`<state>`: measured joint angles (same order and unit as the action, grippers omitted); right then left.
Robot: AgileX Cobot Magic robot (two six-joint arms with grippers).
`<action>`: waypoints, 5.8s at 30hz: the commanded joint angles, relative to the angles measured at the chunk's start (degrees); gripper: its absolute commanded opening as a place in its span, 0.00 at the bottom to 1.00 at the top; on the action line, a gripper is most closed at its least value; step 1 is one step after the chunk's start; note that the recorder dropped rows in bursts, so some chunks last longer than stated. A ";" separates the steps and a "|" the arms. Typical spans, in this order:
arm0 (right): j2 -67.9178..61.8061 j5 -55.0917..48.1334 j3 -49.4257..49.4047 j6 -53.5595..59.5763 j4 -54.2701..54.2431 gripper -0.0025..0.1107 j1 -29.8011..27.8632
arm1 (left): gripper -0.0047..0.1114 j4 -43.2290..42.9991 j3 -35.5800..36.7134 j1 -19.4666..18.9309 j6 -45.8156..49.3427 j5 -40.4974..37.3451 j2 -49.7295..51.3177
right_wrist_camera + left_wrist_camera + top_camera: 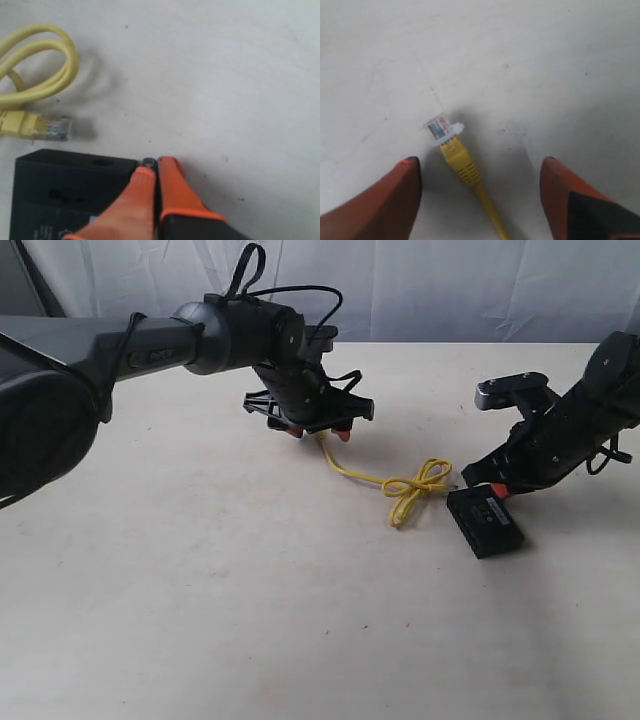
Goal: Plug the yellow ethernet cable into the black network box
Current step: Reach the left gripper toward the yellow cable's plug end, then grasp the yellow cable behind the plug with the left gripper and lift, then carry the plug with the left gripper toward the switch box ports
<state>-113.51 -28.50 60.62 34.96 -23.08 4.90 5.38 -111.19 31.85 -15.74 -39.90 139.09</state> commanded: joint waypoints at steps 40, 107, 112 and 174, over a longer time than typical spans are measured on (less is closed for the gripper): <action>0.01 -1.13 0.08 0.33 -0.33 0.01 -0.24 | 0.04 -11.09 1.80 -4.27 39.08 -10.92 -10.48; 0.01 -6.84 0.08 1.48 -4.30 0.01 -0.24 | 0.04 8.79 25.98 16.68 51.68 6.36 -14.35; 0.01 -7.33 0.08 1.48 -4.75 0.01 -0.24 | 0.04 11.32 23.53 17.53 51.68 5.86 -13.43; -3.05 -13.50 0.34 -4.49 -23.81 0.01 -7.13 | 0.04 6.68 22.54 18.65 43.34 8.07 -11.12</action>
<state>-115.89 -41.89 60.66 29.62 -46.11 -2.14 12.10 -88.42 50.21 27.11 -32.21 127.39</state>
